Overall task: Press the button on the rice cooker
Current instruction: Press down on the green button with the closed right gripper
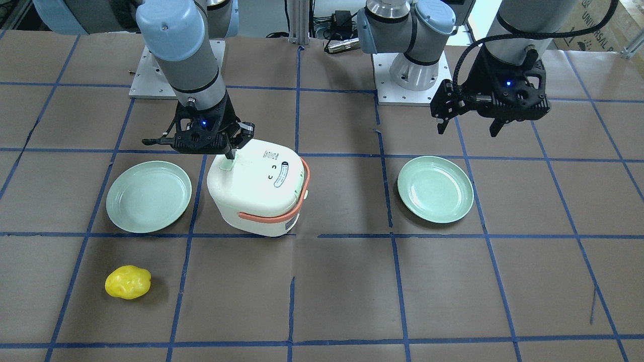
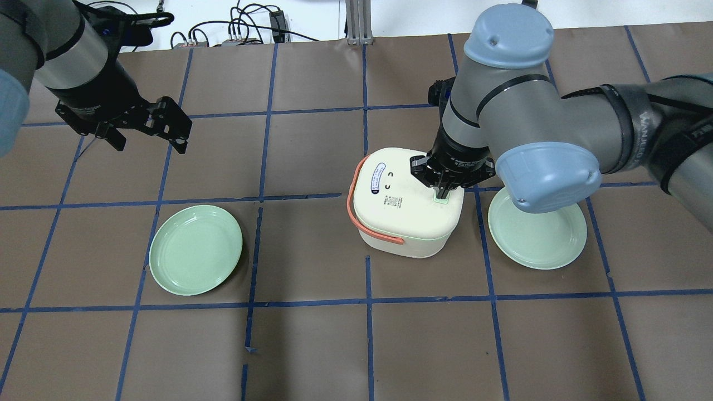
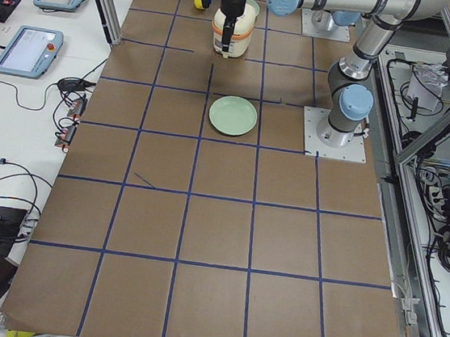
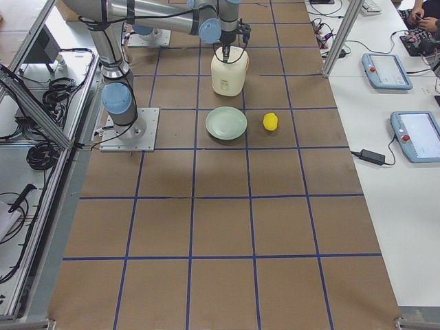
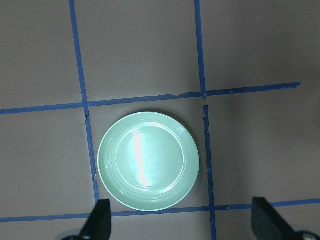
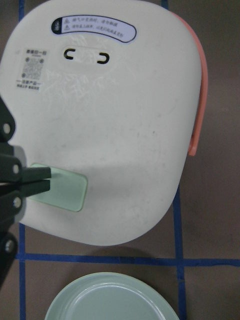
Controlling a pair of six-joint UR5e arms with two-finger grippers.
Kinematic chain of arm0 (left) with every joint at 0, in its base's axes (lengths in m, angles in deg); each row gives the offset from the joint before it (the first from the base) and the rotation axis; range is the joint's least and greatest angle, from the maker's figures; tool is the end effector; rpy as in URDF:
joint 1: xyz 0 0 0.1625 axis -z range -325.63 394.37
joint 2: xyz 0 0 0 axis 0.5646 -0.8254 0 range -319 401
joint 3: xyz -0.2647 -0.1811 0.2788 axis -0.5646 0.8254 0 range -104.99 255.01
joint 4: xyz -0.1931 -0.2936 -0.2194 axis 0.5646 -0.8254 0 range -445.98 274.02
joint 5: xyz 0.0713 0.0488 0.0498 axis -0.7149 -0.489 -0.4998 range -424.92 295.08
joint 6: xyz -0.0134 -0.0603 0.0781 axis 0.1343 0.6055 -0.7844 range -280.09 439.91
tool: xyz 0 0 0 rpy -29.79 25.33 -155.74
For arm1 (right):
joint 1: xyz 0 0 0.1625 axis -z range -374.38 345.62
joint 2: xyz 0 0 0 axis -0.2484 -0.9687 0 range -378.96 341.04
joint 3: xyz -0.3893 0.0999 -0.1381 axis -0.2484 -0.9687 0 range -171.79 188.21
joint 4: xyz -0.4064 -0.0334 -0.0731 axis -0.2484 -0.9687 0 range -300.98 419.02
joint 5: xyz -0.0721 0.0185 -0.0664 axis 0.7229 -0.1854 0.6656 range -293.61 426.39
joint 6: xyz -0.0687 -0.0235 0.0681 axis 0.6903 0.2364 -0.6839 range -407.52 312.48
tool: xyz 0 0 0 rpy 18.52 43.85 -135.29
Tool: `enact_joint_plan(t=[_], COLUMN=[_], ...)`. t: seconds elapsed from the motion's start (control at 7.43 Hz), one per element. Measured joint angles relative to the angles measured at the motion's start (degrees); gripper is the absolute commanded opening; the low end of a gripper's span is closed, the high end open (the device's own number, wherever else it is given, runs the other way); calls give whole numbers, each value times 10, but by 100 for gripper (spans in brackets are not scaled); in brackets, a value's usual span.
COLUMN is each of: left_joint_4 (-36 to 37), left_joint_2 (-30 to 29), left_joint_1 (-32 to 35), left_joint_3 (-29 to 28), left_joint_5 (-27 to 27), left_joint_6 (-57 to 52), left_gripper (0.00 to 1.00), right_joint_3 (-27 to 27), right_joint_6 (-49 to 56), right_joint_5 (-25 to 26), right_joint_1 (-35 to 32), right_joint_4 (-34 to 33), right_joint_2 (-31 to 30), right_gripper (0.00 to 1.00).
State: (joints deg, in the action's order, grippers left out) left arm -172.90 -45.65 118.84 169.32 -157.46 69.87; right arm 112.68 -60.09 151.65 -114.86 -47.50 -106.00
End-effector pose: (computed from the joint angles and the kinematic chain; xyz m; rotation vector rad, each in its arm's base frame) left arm -0.0829 -0.4809 0.4844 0.1204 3.0900 -0.0473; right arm 0.2290 -0.4604 0.3687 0.0569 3.0628 0.0491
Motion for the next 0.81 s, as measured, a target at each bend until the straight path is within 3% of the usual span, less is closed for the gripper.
enact_joint_plan(t=[0.81], left_joint_4=[0], left_joint_2=[0], left_joint_1=[0], left_joint_3=[0], left_joint_5=[0], left_joint_6=[0], left_gripper=[100], right_joint_3=[1], right_joint_6=[5], right_joint_5=[1], right_joint_1=[2], right_joint_4=[0], right_joint_2=[2], right_gripper=[14])
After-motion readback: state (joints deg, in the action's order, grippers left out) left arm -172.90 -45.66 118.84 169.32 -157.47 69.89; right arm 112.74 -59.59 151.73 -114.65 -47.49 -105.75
